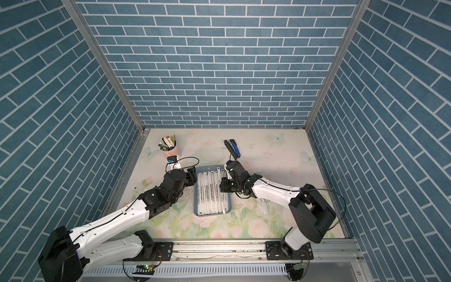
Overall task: Put the straws into the storage box
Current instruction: Place the straw in the storage box.
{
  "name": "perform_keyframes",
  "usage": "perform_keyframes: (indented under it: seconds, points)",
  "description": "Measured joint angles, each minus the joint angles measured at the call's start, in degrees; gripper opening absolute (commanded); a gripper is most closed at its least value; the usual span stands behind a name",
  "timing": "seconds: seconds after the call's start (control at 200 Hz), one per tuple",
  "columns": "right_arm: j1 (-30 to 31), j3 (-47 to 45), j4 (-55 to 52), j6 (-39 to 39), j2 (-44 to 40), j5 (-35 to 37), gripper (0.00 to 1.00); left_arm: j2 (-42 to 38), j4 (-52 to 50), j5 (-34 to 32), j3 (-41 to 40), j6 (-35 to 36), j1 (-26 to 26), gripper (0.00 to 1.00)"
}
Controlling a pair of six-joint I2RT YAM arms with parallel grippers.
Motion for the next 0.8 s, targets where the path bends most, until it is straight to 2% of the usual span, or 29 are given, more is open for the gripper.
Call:
perform_keyframes:
  seconds: [0.185,0.665,0.8]
  points:
    - [-0.13,2.71,1.11,0.02,1.92,0.61,0.00,0.07,0.00,0.37,0.48,-0.68,0.00,0.64]
    - [-0.13,1.25,2.12,0.04,5.01,3.17,0.00,-1.33,-1.05,0.24,-0.46,-1.09,0.28,0.64]
    - [-0.13,0.04,2.64,0.92,5.01,3.63,0.00,0.48,-0.83,1.55,-0.61,-1.07,0.48,0.64]
